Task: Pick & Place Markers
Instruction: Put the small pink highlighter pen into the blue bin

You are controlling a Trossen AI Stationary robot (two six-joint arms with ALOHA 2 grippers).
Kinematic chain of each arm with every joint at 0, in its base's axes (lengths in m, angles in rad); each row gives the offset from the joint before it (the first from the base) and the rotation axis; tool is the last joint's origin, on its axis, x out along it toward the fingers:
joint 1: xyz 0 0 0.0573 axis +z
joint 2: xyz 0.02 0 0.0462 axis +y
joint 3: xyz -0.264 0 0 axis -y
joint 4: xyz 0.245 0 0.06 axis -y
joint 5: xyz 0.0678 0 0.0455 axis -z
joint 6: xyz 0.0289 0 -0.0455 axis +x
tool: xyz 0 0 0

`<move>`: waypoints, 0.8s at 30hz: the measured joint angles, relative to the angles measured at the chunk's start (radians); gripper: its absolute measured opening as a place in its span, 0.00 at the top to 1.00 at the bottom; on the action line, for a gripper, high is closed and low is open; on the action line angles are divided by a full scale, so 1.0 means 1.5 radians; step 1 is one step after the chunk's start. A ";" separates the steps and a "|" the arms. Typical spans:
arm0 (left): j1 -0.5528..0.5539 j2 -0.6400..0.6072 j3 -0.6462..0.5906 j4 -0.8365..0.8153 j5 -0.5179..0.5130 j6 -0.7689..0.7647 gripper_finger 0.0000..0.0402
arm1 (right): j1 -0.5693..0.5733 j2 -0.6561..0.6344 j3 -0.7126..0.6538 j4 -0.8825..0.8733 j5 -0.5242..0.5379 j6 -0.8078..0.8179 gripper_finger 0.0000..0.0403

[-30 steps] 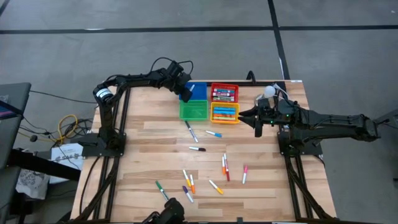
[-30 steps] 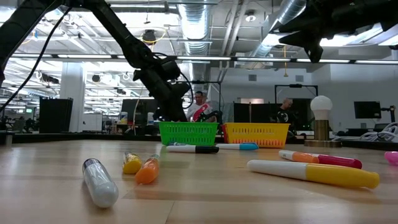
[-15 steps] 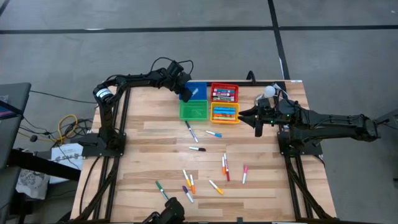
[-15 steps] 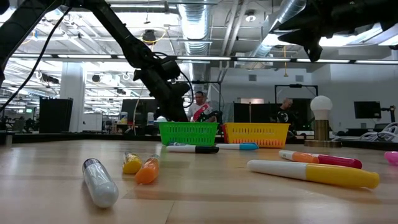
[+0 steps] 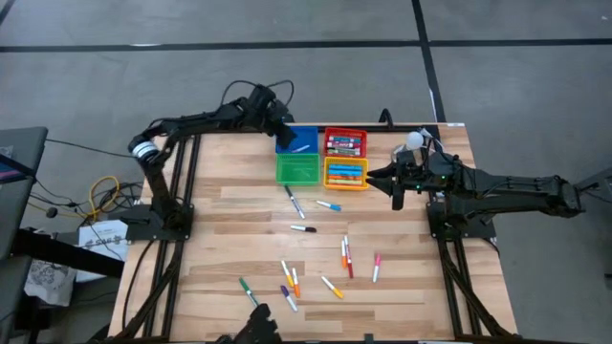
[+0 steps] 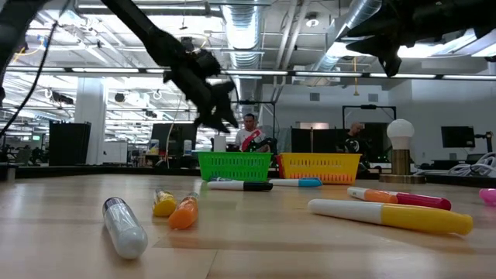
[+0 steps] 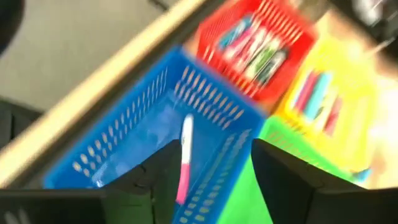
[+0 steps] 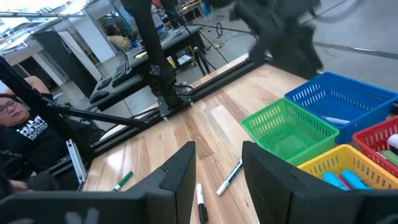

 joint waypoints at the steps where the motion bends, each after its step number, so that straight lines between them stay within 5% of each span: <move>1: -0.002 -0.020 0.000 0.000 0.001 -0.001 0.50 | 0.000 0.000 0.000 0.000 0.000 0.000 0.70; 9: -0.068 -0.205 0.000 0.001 0.002 -0.004 0.48 | 0.000 0.000 0.000 0.000 -0.002 0.027 0.70; 19: -0.302 -0.343 -0.040 0.003 -0.043 -0.004 0.52 | 0.000 0.000 0.000 0.000 -0.008 0.077 0.70; 24: -0.393 -0.393 -0.069 0.018 -0.051 -0.056 0.54 | 0.002 0.005 0.001 0.026 -0.065 0.073 0.70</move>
